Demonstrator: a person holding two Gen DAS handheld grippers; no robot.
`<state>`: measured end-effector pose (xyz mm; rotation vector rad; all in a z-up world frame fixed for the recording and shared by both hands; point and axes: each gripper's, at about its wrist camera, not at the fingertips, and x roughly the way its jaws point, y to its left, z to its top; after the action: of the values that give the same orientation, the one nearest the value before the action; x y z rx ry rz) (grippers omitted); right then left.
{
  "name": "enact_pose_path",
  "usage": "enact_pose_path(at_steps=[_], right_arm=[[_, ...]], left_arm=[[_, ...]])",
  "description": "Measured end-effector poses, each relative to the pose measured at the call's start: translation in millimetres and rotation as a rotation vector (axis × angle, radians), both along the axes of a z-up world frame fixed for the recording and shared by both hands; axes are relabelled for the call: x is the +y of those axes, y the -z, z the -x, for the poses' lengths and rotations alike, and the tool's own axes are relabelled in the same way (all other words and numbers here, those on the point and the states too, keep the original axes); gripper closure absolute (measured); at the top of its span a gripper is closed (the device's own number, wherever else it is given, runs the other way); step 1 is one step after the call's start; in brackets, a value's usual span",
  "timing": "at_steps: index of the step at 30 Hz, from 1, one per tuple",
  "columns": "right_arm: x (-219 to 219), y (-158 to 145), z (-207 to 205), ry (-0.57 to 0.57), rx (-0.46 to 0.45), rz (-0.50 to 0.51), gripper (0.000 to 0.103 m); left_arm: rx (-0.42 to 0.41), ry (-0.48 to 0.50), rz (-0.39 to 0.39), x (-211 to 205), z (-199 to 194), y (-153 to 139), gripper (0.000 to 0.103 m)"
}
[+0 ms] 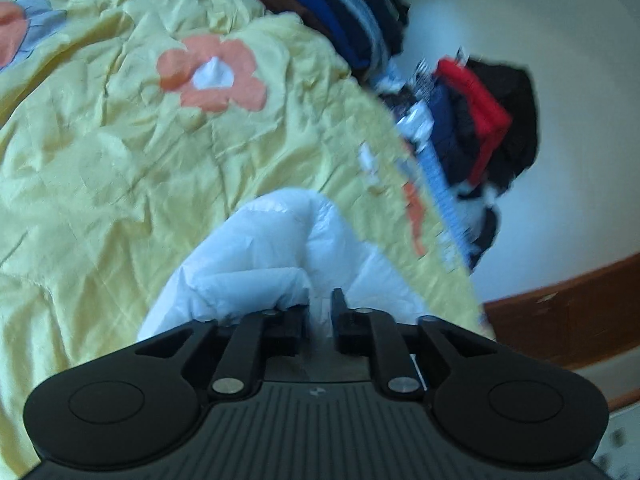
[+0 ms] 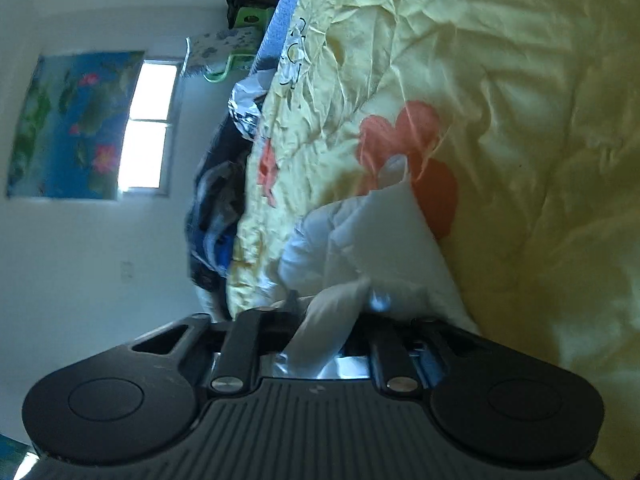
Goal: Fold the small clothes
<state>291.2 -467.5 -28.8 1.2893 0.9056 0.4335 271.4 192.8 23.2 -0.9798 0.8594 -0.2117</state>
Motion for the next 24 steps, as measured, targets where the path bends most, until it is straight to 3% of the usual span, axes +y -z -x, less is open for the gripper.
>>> enact_pose_path(at_steps=[1, 2, 3, 4, 6, 8, 10, 12, 15, 17, 20, 24], right_arm=[[-3, 1, 2, 0.016, -0.001, -0.034, 0.057], [-6, -1, 4, 0.04, -0.009, -0.061, 0.044], [-11, -7, 9, 0.072, -0.035, -0.08, 0.036], [-15, -14, 14, 0.106, -0.076, -0.084, 0.033], [-21, -33, 26, 0.153, -0.154, -0.055, 0.03], [-22, -55, 38, 0.161, -0.201, 0.041, 0.03], [-4, -82, 50, 0.124, -0.28, 0.243, 0.03], [32, -106, 55, 0.04, -0.357, 0.52, 0.03], [95, -117, 47, -0.113, -0.451, 0.852, 0.03], [131, -109, 40, -0.221, -0.499, 1.003, 0.027], [156, -89, 17, -0.278, -0.442, 1.061, 0.029], [150, -65, -9, -0.253, -0.349, 1.007, 0.024]], left_arm=[[-0.037, -0.017, 0.026, 4, 6, -6, 0.058], [-0.08, -0.034, 0.055, 7, 15, -14, 0.044], [-0.139, -0.051, 0.081, 11, 25, -24, 0.016], [-0.214, -0.073, 0.094, 14, 37, -36, 0.005], [-0.333, -0.098, 0.063, 14, 57, -63, 0.004], [-0.402, -0.082, -0.089, -1, 70, -92, 0.004], [-0.44, -0.068, -0.41, -41, 73, -112, 0.004], [-0.447, -0.03, -0.735, -92, 63, -111, 0.004], [-0.434, 0.089, -0.993, -155, 31, -84, 0.004], [-0.368, 0.159, -1.103, -181, 4, -59, 0.004], [-0.261, 0.223, -1.218, -197, -27, -24, 0.003], [-0.203, 0.223, -1.124, -176, -43, -2, 0.0]])
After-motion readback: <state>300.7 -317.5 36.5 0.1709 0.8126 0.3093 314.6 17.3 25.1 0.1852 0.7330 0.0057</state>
